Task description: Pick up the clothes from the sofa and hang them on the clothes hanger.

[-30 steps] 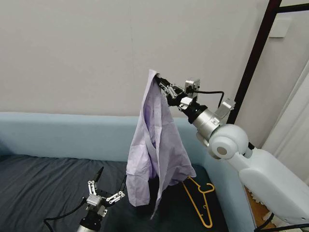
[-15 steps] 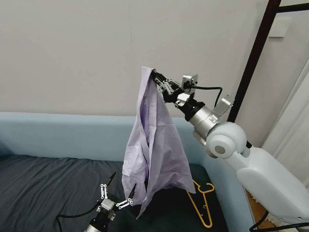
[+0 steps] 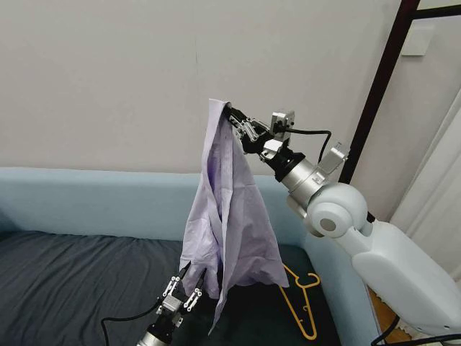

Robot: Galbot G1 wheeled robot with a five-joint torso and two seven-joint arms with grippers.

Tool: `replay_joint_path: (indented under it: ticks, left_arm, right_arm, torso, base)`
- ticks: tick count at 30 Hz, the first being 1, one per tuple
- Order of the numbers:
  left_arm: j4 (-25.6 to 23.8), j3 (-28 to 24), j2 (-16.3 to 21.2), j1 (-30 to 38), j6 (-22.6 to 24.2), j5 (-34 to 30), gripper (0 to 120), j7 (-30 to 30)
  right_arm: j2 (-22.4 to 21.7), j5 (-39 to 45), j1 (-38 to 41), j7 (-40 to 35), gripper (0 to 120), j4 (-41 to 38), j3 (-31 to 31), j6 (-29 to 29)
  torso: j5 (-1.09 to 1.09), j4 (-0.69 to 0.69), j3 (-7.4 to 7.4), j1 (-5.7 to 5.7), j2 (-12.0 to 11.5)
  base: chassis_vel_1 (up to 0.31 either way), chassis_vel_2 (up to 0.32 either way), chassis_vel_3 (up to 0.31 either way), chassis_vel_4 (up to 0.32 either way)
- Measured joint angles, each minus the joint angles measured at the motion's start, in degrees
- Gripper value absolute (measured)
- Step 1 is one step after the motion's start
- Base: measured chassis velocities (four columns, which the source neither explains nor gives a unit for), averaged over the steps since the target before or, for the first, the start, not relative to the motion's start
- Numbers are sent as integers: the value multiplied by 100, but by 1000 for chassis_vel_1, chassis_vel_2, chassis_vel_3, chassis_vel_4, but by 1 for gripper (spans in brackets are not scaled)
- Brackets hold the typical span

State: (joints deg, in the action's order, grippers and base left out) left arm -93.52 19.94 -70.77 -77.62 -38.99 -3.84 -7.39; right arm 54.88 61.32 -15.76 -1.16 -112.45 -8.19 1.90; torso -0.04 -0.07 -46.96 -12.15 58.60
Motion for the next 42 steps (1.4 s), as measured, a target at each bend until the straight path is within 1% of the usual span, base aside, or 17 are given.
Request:
replay_joint_path:
  ticks: [6, 8, 10, 11, 15, 16, 20, 22, 24, 26, 29, 31, 32, 36, 38, 41, 42]
  left_arm:
    - [-134, 102, 83, -43, -94, -172, 9, 24]
    - [-317, 177, 146, -97, -106, -305, 0, 18]
    - [-636, 289, 263, -133, -100, -538, 0, 16]
    - [-636, 289, 263, -133, -100, -538, 0, 16]
    - [-1511, 599, 719, -14, 59, -1197, 0, 87]
    - [-1511, 599, 719, -14, 59, -1197, 0, 87]
    - [-2268, 999, 1523, 200, 361, -2048, 0, 276]
    - [-2403, 1111, 1655, 229, 426, -2228, 0, 300]
    - [-2752, 1467, 1962, 264, 563, -2745, 0, 329]
    - [-2823, 1718, 2074, 261, 620, -3046, 0, 321]
    - [-2605, 1786, 2089, 268, 623, -3122, 0, 306]
    - [-1964, 1577, 1979, 266, 610, -3031, 0, 182]
    - [-1964, 1577, 1979, 266, 610, -3031, 0, 182]
    - [-590, 997, 1456, 481, 416, -2275, 0, 96]
    - [-397, 910, 1329, 517, 389, -2152, 0, 114]
    - [-147, 787, 994, 527, 367, -1779, 0, 320]
    - [-71, 731, 898, 547, 370, -1586, 4, 455]
  right_arm:
    - [6, -37, 0, -66, 0, 110, 90, -4]
    - [-7, -78, 9, -94, 0, 185, 140, -14]
    - [-44, -76, 61, -133, 0, 247, 227, -25]
    - [-44, -76, 61, -133, 0, 247, 227, -25]
    - [-219, 65, 293, -158, 0, 295, 447, -28]
    - [-219, 65, 293, -158, 0, 295, 447, -28]
    - [-470, 219, 435, -159, 0, 263, 559, -28]
    - [-510, 250, 440, -160, 0, 235, 581, -28]
    - [-623, 428, 431, -129, 0, 96, 687, -27]
    - [-733, 674, 387, -10, 0, -59, 771, -40]
    - [-820, 856, 298, 105, 0, -205, 817, -68]
    - [-835, 1036, 37, 152, 0, -385, 823, -76]
    - [-835, 1036, 37, 152, 0, -385, 823, -76]
    - [-633, 1379, -528, 123, 0, -619, 618, -44]
    - [-561, 1453, -595, 126, 0, -647, 500, -42]
    - [-280, 1502, -579, 243, 0, -634, 21, -42]
    - [-198, 1499, -549, 277, 0, -630, -102, -42]
  torso:
    - [0, 0, 0, 0, 0]
    - [-1, 1, 0, 0, 0]
    - [-1, 1, -1, 0, 0]
    - [-1, 1, -1, 0, 0]
    - [-1, 0, 0, 0, 0]
    - [-1, 0, 0, 0, 0]
    - [0, -1, 0, 0, 0]
    - [0, -1, 0, 0, 0]
    - [2, 1, 0, 0, 0]
    - [1, 1, 0, 0, 0]
    - [1, 0, 1, 0, 1]
    - [-2, 0, 1, 0, 1]
    - [-2, 0, 1, 0, 1]
    - [-5, 1, -1, 0, 0]
    - [-2, -4, 0, 0, 1]
    - [-1, 0, 0, 0, 0]
    - [-1, 4, 0, 0, 1]
  base:
    - [0, 0, 0, 0]
    - [0, 0, 0, 0]
    - [0, 0, 0, 0]
    - [0, 0, 0, 0]
    - [0, 0, 0, 0]
    - [0, 0, 0, 0]
    - [0, 0, 0, 0]
    - [0, 0, 0, 0]
    - [0, 0, 0, 0]
    - [0, 0, 0, 0]
    - [0, 0, 0, 0]
    - [0, 0, 0, 0]
    - [0, 0, 0, 0]
    - [0, 0, 0, 0]
    - [0, 0, 0, 0]
    - [0, 0, 0, 0]
    - [0, 0, 0, 0]
